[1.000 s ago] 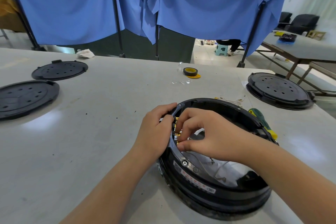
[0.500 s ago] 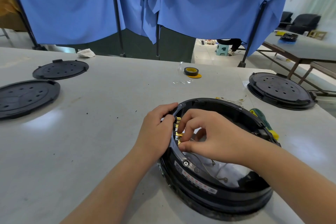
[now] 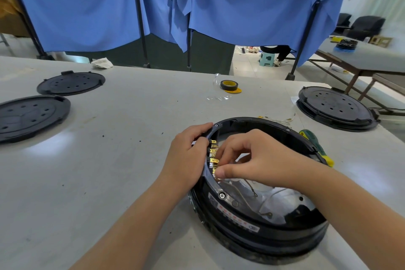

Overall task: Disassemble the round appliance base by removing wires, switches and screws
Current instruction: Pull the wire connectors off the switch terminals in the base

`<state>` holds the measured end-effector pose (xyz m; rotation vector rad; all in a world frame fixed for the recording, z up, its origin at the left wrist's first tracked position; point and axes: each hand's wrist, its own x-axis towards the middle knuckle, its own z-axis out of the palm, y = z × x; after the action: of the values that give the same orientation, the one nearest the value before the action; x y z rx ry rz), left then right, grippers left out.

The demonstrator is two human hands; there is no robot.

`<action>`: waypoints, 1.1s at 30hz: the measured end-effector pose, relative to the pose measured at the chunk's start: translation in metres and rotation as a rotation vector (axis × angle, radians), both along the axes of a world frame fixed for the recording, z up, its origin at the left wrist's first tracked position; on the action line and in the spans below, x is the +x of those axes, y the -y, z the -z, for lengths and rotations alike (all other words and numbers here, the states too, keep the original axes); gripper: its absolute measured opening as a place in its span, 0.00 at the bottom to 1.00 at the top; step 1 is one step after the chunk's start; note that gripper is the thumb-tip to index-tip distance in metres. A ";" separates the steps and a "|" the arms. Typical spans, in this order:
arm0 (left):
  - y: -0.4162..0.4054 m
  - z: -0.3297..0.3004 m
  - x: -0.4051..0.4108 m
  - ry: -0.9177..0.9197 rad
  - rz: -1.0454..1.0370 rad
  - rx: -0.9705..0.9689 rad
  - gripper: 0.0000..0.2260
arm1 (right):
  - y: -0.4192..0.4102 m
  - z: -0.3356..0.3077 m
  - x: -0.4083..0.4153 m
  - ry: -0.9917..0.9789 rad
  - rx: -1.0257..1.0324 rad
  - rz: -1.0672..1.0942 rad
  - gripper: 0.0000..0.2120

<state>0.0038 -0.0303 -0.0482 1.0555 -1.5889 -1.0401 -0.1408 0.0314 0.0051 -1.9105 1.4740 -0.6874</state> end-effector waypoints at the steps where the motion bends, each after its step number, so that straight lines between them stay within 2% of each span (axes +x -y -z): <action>1: 0.000 0.000 0.000 0.002 0.000 0.001 0.19 | 0.001 0.000 -0.001 0.016 0.014 0.017 0.05; 8: -0.001 -0.001 0.001 0.016 -0.008 0.000 0.18 | 0.004 -0.001 -0.004 0.163 0.108 0.088 0.05; 20: -0.001 -0.001 0.000 0.021 -0.004 0.005 0.19 | 0.007 0.004 -0.001 0.111 0.029 0.118 0.06; 33: 0.000 0.000 0.001 0.007 -0.002 0.014 0.18 | 0.008 0.001 0.000 0.095 0.051 0.109 0.05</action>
<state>0.0044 -0.0302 -0.0484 1.0712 -1.5874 -1.0488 -0.1411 0.0233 0.0037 -1.7460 1.5296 -0.7719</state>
